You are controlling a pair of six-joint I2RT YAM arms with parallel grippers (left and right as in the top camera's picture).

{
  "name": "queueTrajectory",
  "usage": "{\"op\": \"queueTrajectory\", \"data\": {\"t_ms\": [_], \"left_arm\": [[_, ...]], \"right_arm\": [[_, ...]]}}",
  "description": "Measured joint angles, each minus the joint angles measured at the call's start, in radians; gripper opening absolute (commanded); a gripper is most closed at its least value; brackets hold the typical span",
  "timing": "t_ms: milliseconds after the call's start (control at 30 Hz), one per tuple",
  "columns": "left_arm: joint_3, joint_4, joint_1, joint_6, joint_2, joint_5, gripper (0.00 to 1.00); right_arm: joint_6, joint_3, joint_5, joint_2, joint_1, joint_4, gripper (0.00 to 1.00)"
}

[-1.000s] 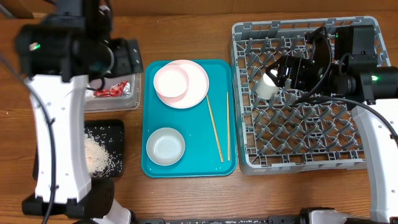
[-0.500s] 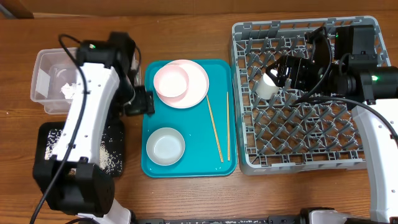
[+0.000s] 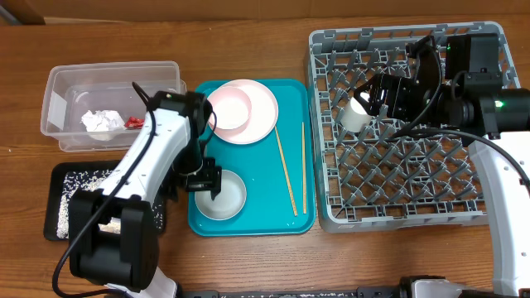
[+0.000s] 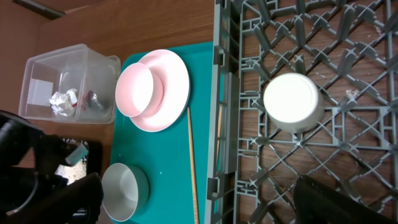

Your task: Sort waste into correct bins and load items into the dishwasher

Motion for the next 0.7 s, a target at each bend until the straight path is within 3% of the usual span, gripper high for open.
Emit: {"op": "queueTrajectory", "data": {"t_ms": [167,367,533,600,700], "left_arm": [[-0.062,0.054,-0.001,0.000,-0.001,0.007,0.73],[-0.015,0.053,0.008,0.000,-0.110,0.010,0.79],[0.285,0.023,0.131,0.002,-0.333,-0.027,0.91],[0.427,0.032,0.237,-0.004,-0.406,-0.041,0.98],[0.551,0.039,0.381,-0.021,-0.493,-0.065,1.00]], "right_arm": [[0.000,0.000,0.000,0.000,0.000,0.000,1.00],[-0.001,0.000,0.000,0.000,0.000,0.000,1.00],[0.000,0.000,0.000,0.000,0.000,0.013,1.00],[0.000,0.000,0.000,0.000,0.000,0.062,1.00],[0.000,0.000,-0.003,0.000,0.000,0.080,1.00]]}}
